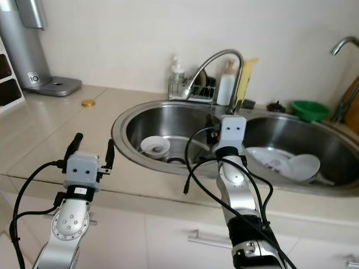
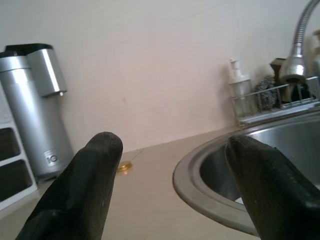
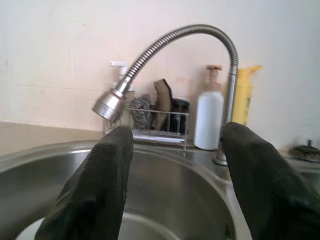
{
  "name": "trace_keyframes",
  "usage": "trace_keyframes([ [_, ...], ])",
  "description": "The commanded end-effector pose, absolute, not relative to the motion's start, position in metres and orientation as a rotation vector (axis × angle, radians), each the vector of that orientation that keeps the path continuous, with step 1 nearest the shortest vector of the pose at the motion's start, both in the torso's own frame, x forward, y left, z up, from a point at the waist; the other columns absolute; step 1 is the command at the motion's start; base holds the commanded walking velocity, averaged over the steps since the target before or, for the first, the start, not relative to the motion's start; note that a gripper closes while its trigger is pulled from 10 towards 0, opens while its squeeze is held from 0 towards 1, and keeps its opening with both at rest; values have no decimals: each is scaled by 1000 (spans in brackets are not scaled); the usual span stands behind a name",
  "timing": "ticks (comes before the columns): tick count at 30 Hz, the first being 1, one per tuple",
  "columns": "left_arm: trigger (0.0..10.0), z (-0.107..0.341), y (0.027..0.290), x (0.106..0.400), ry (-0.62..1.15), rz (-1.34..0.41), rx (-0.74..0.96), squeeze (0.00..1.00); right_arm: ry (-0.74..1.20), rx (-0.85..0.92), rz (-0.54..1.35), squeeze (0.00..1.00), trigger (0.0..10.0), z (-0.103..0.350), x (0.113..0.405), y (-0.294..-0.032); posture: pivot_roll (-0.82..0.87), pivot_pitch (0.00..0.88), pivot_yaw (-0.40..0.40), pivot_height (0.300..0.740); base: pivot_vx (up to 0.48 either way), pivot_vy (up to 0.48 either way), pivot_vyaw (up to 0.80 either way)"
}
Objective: Kitchen organization
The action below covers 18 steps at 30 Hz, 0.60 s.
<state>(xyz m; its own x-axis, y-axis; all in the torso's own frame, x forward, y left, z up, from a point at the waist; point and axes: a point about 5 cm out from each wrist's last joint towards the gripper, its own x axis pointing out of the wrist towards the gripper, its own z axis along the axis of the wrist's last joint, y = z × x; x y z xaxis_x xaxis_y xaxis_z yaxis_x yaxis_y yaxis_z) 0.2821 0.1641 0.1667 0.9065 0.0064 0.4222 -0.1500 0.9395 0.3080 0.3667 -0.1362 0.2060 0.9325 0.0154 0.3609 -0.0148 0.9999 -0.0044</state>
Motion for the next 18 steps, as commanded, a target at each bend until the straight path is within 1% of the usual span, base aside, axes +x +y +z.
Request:
trace_keyframes([
  [1, 10000, 169, 157, 282, -447, 61, 331, 0, -387, -13, -25, 0, 10000, 209, 365, -149, 65, 0, -55, 740, 0, 458, 0],
  [10, 10000, 170, 155, 281, -470, 55, 361, 0, -395, -26, -4, 0, 10000, 209, 364, -145, 64, 0, -54, 740, 0, 0, 0],
  [18, 10000, 169, 154, 282, -462, 47, 378, 0, -390, -12, 6, 0, 10000, 206, 362, -143, 65, 0, -51, 740, 0, 0, -800],
])
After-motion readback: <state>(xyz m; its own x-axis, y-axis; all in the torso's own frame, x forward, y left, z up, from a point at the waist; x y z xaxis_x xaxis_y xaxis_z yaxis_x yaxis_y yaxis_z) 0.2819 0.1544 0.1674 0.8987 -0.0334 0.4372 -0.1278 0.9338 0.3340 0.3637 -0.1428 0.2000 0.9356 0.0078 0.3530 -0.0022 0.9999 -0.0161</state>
